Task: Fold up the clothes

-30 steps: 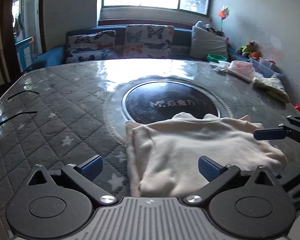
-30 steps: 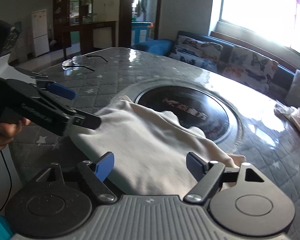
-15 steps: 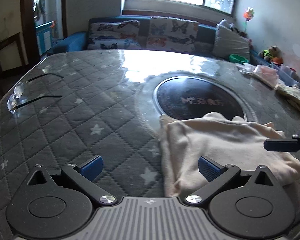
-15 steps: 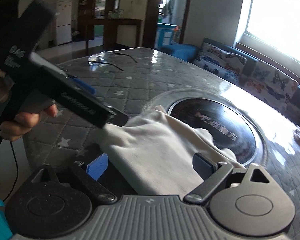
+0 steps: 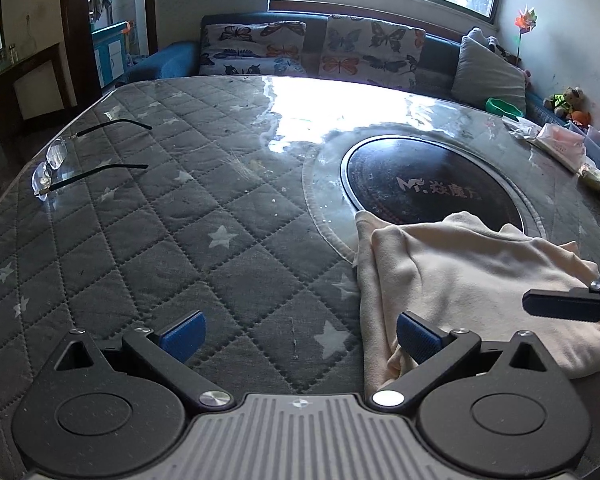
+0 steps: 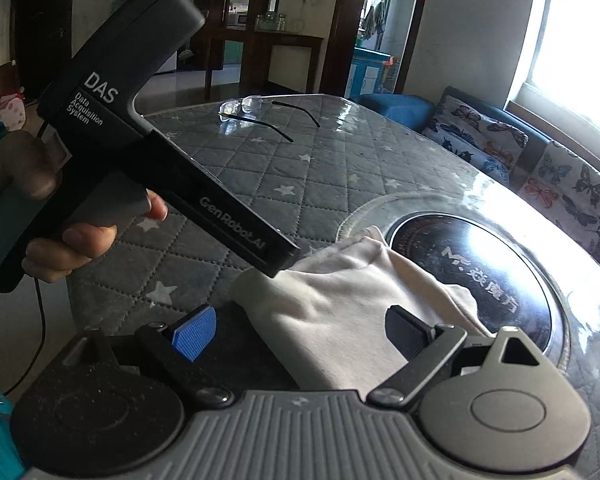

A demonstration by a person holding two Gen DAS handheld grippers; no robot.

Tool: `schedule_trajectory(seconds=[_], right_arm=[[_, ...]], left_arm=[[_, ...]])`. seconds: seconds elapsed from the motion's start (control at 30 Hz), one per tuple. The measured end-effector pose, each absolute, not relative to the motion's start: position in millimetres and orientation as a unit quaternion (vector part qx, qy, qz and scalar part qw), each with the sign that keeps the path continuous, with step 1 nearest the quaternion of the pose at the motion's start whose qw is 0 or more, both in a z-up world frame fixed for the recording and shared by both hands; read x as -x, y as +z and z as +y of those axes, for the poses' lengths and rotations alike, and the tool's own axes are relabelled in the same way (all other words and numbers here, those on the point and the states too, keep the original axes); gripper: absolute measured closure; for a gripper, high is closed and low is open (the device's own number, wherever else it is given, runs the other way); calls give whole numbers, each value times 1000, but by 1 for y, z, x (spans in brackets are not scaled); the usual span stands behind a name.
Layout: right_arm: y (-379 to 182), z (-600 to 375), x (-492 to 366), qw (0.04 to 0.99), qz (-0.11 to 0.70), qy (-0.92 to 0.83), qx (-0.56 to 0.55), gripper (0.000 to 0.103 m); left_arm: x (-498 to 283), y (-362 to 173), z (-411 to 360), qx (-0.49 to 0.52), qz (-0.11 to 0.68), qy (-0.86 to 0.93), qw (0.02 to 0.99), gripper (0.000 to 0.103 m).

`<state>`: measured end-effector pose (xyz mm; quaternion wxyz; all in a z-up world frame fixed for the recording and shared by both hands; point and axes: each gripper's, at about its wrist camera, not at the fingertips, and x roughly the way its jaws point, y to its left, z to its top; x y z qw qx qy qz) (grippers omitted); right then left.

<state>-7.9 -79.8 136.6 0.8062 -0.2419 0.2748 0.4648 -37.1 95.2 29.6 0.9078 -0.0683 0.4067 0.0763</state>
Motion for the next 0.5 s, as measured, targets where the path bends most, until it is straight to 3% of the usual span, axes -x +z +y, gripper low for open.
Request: schedule_trajectory(seconds=[0.5], right_arm=[[132,-68,12,800,278,479,232,10]], left_arm=[[31,29,98,70,411,86,905,0]])
